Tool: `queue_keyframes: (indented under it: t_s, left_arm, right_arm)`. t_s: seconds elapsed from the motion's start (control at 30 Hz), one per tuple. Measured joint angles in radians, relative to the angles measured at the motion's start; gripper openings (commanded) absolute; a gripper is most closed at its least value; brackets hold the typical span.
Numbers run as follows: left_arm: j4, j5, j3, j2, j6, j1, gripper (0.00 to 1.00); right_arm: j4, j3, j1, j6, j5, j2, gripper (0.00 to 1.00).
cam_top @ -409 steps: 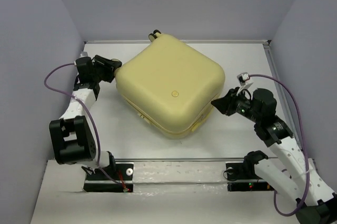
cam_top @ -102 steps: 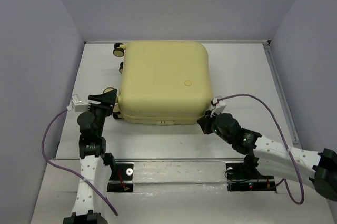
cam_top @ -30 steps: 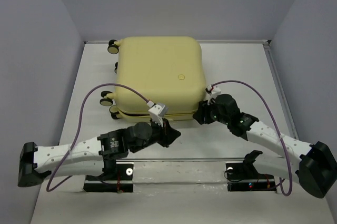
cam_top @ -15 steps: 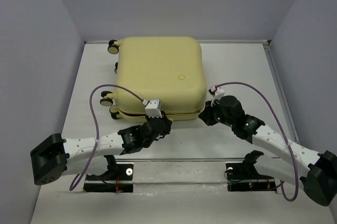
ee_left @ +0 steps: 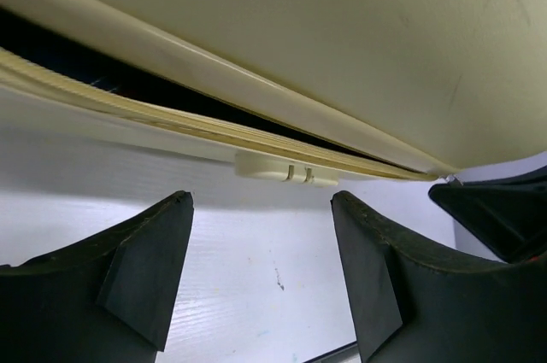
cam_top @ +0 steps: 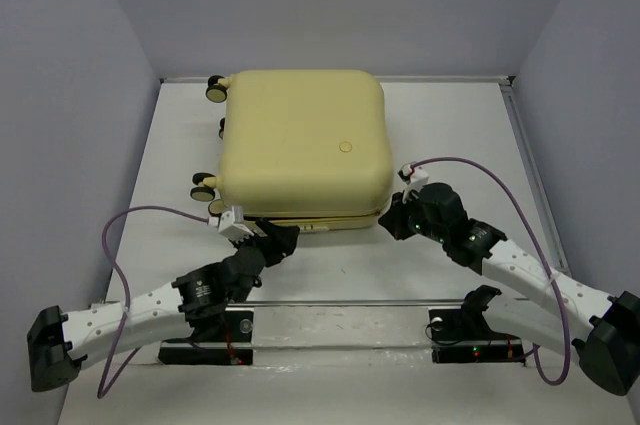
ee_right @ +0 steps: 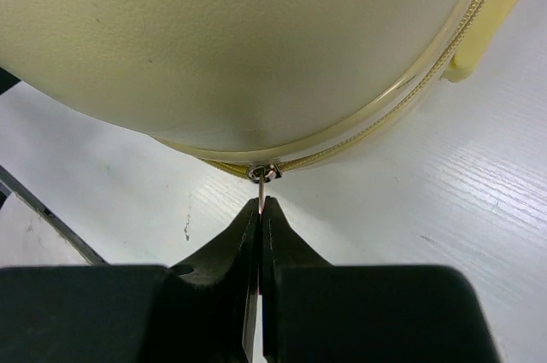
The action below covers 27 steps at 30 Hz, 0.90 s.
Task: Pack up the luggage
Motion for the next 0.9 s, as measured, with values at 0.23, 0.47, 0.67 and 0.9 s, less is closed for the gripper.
queue_keyframes:
  t_s: [0.23,0.47,0.67,0.9]
  left_arm:
    - [-0.227,-0.094,-0.018,-0.237,-0.151,0.0,0.8]
    - [-0.307,-0.135,-0.025,-0.237,-0.195,0.058,0.72]
    - [-0.264,-0.109,-0.025,-0.152,-0.161,0.16,0.72]
    - [-0.142,-0.006,-0.025,-0.115,-0.06,0.267,0.71]
  right_arm:
    - [0.003,-0.003,0.0,0.0,-0.002,0.0,0.07]
    - [0.003,-0.003,0.0,0.0,-0.003,-0.001,0.07]
    - [0.008,-0.006,0.0,0.0,-0.01,-0.001,0.07]
    - [0.027,-0.031,0.0,0.001,-0.021,-0.017,0.07]
